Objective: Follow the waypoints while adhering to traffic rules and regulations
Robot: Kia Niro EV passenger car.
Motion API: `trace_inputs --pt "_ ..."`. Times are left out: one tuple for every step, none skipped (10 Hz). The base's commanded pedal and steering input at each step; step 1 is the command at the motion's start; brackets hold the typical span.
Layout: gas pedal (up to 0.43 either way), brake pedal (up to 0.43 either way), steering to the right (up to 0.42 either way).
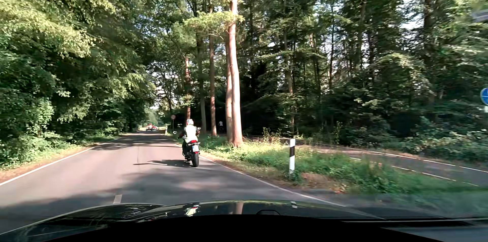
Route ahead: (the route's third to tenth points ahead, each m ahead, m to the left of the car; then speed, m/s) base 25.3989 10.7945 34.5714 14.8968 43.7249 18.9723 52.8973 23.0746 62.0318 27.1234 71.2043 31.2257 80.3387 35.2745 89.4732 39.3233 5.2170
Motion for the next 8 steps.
trace_inputs --pt "0.287 0.000 -0.295" --pt "0.299 0.000 -0.288" --pt "0.299 0.000 -0.282" --pt "0.299 0.000 -0.275" --pt "0.299 0.000 -0.254" --pt "0.299 0.000 -0.226" --pt "0.299 0.000 -0.201" --pt "0.299 0.000 -0.168"
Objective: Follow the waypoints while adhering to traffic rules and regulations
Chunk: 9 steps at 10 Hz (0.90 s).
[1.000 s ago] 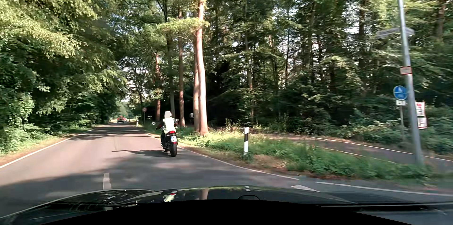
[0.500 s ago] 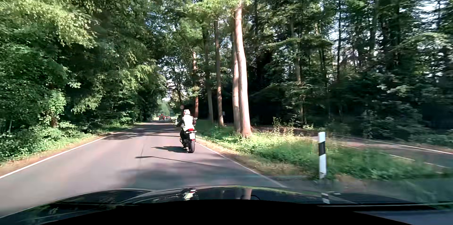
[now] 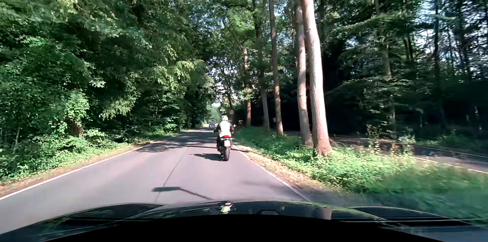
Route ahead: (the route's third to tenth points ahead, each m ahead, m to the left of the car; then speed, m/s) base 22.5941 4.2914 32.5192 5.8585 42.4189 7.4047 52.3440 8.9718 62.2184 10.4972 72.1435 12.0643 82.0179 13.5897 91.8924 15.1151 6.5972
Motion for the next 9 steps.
trace_inputs --pt "0.299 0.000 -0.133" --pt "0.287 0.000 -0.108" --pt "0.287 0.000 -0.104" --pt "0.268 0.000 -0.100" --pt "0.240 0.000 -0.096" --pt "0.240 0.000 -0.091" --pt "0.228 0.000 -0.087" --pt "0.220 0.000 -0.084" --pt "0.220 0.000 -0.082"
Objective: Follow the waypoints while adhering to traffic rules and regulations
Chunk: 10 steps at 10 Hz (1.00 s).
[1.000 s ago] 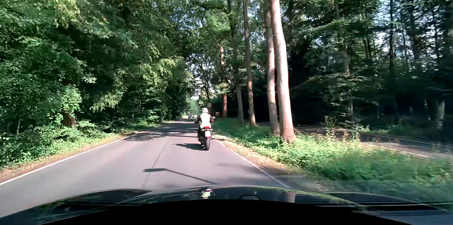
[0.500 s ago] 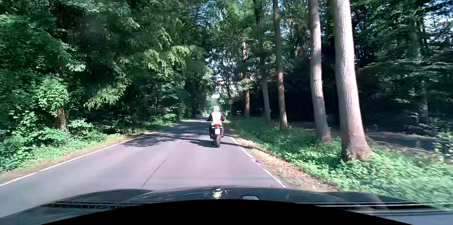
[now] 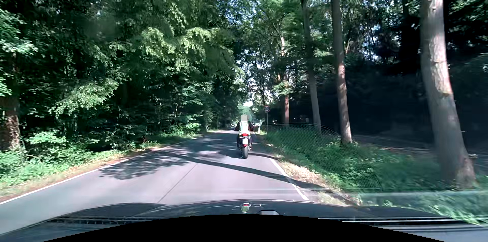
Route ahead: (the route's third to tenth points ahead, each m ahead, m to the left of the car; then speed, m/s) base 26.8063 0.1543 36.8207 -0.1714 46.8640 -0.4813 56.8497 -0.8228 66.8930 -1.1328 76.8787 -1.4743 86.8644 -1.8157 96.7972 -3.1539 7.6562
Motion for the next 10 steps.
trace_inputs --pt "0.220 0.000 -0.075" --pt "0.197 0.000 -0.059" --pt "0.197 0.000 -0.042" --pt "0.197 0.000 -0.021" --pt "0.197 0.000 -0.011" --pt "0.197 0.000 -0.006" --pt "0.197 0.000 -0.005" --pt "0.197 0.000 -0.004" --pt "0.197 0.000 -0.003" --pt "0.197 0.000 -0.001"
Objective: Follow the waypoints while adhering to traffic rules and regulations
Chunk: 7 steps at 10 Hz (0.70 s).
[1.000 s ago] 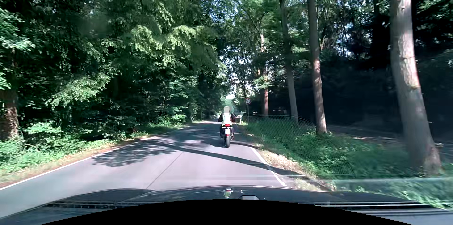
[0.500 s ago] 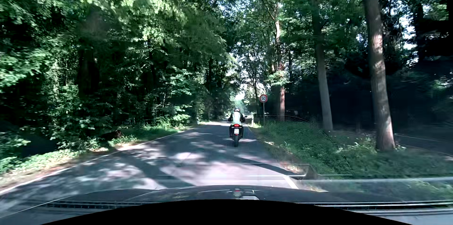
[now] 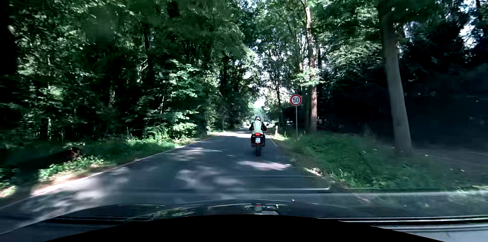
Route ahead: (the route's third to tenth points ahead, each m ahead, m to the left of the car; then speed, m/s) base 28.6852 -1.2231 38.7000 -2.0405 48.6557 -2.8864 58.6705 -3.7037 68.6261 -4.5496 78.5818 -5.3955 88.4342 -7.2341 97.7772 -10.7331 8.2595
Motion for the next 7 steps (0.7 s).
trace_inputs --pt "0.197 0.000 0.003" --pt "0.197 0.000 0.004" --pt "0.197 0.000 0.005" --pt "0.197 0.000 0.004" --pt "0.197 0.000 0.006" --pt "0.197 0.000 0.014" --pt "0.197 0.000 0.018"
